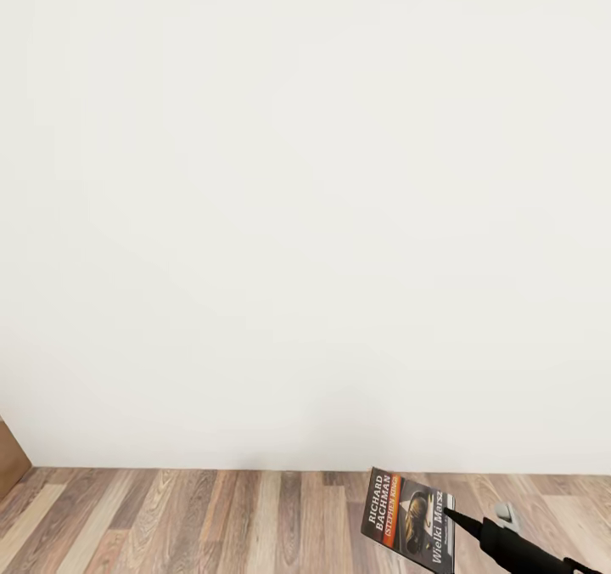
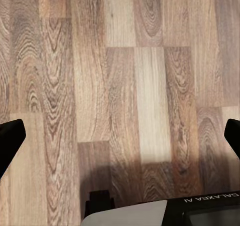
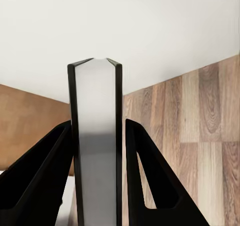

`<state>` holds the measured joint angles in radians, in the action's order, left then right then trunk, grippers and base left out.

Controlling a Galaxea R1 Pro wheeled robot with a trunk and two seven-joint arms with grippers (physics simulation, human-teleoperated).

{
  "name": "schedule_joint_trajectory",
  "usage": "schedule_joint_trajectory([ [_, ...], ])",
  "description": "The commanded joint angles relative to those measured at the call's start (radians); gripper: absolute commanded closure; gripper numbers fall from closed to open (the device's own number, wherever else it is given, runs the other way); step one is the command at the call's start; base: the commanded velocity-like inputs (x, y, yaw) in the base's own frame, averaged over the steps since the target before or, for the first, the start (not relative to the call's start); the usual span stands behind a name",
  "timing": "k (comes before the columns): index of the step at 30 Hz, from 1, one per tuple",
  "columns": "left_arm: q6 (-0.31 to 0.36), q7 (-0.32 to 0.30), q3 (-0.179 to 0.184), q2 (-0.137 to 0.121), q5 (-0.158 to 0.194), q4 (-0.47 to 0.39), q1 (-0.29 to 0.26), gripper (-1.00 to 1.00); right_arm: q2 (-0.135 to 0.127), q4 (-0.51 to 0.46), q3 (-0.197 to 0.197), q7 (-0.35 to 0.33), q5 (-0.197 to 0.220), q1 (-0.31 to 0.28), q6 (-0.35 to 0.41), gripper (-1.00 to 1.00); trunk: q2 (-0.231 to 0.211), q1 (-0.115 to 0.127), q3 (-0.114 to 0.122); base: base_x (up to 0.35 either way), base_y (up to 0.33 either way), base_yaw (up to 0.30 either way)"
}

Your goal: In the bedroom, move the book from the bed onto either nightstand, and place the two sandals side by side next to the bed.

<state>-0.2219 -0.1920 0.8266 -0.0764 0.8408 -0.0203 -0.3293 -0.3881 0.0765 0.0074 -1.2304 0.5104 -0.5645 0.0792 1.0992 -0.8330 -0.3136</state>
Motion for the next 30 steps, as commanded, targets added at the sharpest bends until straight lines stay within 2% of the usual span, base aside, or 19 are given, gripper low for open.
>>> schedule_joint_trajectory([
  [1,-0.002,-0.004,0.007,0.000,0.011,0.000,0.000,-1.00,0.000,0.003,-0.001,-0.005,0.005,-0.002,0.008,1.00,0.001,0.000,-0.001,0.095,0.000,-0.144],
  [17,-0.002,-0.004,0.006,-0.002,0.011,0.000,0.000,-1.00,0.000,0.003,-0.001,-0.004,0.005,-0.002,0.008,1.00,0.001,0.000,-0.001,0.014,0.000,-0.175],
  [30,-0.002,-0.004,0.006,-0.002,0.012,0.000,0.000,-1.00,0.000,0.003,-0.001,-0.005,0.005,-0.002,0.008,1.00,0.001,0.000,-0.001,0.302,0.000,-0.008],
])
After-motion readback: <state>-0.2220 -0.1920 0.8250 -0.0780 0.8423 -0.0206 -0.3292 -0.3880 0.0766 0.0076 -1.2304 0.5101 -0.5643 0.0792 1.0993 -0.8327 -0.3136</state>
